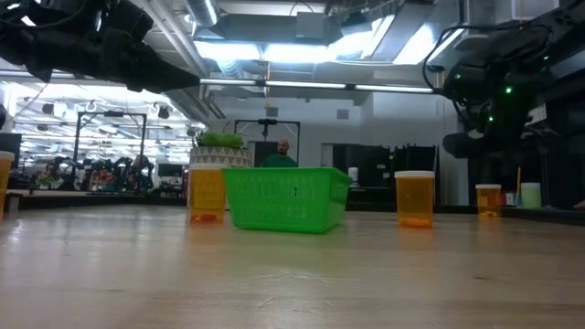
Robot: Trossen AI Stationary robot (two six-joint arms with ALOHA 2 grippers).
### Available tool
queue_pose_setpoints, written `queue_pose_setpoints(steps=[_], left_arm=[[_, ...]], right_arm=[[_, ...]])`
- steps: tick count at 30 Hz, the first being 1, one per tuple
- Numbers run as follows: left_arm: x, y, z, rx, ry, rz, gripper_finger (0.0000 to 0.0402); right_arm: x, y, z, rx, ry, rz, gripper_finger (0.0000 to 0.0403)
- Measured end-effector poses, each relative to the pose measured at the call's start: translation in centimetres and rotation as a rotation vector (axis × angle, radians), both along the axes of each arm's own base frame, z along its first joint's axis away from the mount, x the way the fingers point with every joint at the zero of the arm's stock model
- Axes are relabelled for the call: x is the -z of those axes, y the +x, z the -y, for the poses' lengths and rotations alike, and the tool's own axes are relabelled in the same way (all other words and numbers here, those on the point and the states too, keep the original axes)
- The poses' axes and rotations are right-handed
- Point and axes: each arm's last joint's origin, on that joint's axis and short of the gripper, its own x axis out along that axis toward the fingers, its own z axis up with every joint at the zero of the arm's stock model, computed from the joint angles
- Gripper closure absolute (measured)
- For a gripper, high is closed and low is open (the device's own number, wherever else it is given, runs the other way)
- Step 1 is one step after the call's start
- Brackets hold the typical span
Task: Pick and place pill bottles into a basket
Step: Put the orange pill bottle into the green basket
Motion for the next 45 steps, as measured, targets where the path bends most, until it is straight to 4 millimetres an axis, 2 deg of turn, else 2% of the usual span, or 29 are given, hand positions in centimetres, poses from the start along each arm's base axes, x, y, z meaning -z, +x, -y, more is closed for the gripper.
queue_pose_setpoints(steps=[6,10,15,21,33,45], left_arm=[[0.0,0.0,0.0,0.000,0.000,0.000,0.0387],[0.0,0.0,0.0,-0.001,-0.009,0.001,0.0386],[0.0,0.0,0.0,-0.001,-0.009,0.000,0.0386],[0.0,0.0,0.0,0.000,-0.009,0.000,0.0386],[0.0,0.0,0.0,0.000,-0.008,0.001,0.0387],[0.0,0.0,0.0,-0.003,-0.008,0.001,0.0386]], right_arm=[[1.0,0.2,0.3,0.018,0.003,-0.012,0.0142],[2.4,-0.3,0.1,0.035,-0.010,-0.001,0.0142],[3.1,-0.7,0.2,0.030,-0.029,0.024,0.0142],[3.3,-1.0,1.0,0.027,-0.091,0.032,0.0142],[4.1,-1.2,2.4,0.011,-0.072,0.022,0.0142],[4.4,-1.2,2.4,0.019,-0.061,0.020,0.0142]])
